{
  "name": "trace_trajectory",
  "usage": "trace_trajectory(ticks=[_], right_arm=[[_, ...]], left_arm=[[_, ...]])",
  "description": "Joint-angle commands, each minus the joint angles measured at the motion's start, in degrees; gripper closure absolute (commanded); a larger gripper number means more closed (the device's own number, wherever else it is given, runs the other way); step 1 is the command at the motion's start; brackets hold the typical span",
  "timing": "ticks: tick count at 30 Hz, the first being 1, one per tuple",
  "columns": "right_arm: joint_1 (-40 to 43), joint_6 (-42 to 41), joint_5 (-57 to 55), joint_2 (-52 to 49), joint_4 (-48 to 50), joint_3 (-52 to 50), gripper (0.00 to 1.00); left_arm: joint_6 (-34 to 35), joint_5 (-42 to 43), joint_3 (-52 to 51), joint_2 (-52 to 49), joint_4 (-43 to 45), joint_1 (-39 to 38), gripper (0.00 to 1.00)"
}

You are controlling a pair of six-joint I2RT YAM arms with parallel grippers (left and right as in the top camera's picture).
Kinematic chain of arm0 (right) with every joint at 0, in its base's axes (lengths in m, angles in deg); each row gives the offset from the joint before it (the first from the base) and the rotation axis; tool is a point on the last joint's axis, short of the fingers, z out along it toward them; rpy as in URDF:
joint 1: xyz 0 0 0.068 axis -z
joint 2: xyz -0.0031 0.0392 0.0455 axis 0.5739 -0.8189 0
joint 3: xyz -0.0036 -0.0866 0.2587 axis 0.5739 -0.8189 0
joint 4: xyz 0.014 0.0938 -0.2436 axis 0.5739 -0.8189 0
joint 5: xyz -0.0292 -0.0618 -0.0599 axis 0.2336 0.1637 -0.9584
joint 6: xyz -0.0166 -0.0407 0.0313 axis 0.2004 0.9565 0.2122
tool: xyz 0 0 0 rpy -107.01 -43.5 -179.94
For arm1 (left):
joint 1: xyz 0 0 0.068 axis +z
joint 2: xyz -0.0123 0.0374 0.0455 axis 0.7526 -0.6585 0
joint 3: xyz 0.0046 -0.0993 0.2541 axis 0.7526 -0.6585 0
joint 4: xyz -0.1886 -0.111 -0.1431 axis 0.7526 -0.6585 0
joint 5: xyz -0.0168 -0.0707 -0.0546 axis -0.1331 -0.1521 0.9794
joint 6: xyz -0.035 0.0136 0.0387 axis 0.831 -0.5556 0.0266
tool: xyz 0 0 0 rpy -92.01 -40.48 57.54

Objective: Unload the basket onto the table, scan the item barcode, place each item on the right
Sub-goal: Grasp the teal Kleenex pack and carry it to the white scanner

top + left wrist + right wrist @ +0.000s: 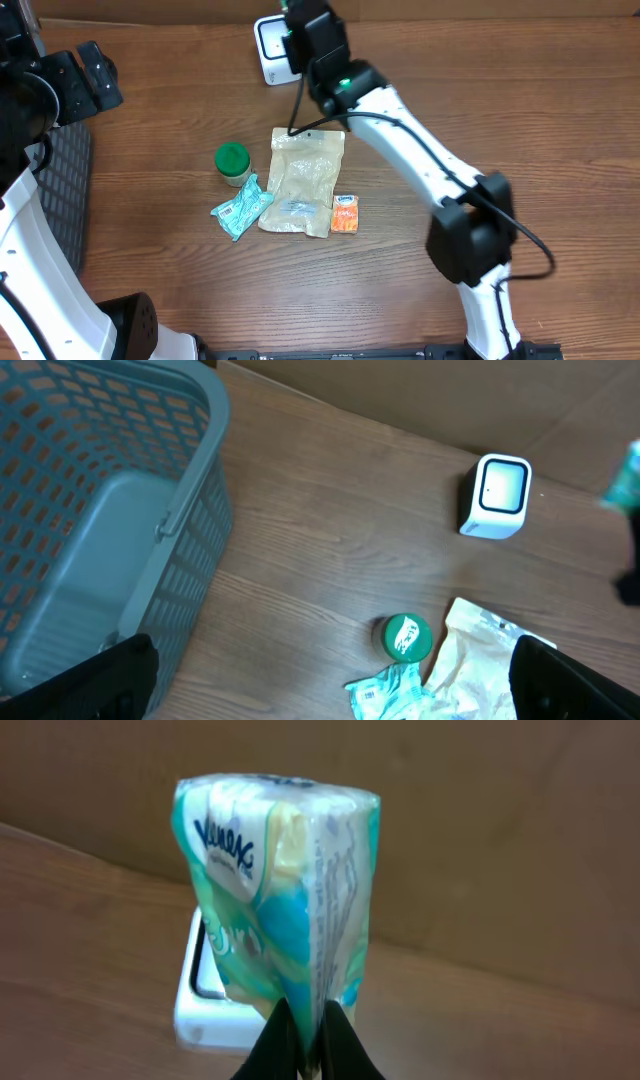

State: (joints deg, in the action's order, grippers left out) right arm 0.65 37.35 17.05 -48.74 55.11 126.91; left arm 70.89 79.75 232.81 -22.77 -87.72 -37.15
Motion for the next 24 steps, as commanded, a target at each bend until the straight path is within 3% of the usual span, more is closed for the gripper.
trace_trajectory(ticks=[1, 6, 10, 24], right_arm=[[-0.20, 14.34, -3.98, -4.26, 5.31, 1.11, 0.96], [-0.31, 30.01, -3.58, -10.97, 12.90, 1.09, 0.96], [-0.28, 37.51, -3.39, -14.36, 15.72, 1.05, 0.96], [-0.44, 40.00, -3.19, -15.89, 17.40, 1.05, 0.96]], left_arm=[[-1.29, -0.72, 0.48, -0.20, 0.07, 0.33, 0.01], [-1.29, -0.70, 0.48, -0.20, 0.07, 0.33, 0.00], [-1.29, -0.70, 0.48, -0.20, 0.07, 0.33, 0.00], [-1.29, -0.70, 0.48, -0.20, 0.07, 0.33, 0.00]])
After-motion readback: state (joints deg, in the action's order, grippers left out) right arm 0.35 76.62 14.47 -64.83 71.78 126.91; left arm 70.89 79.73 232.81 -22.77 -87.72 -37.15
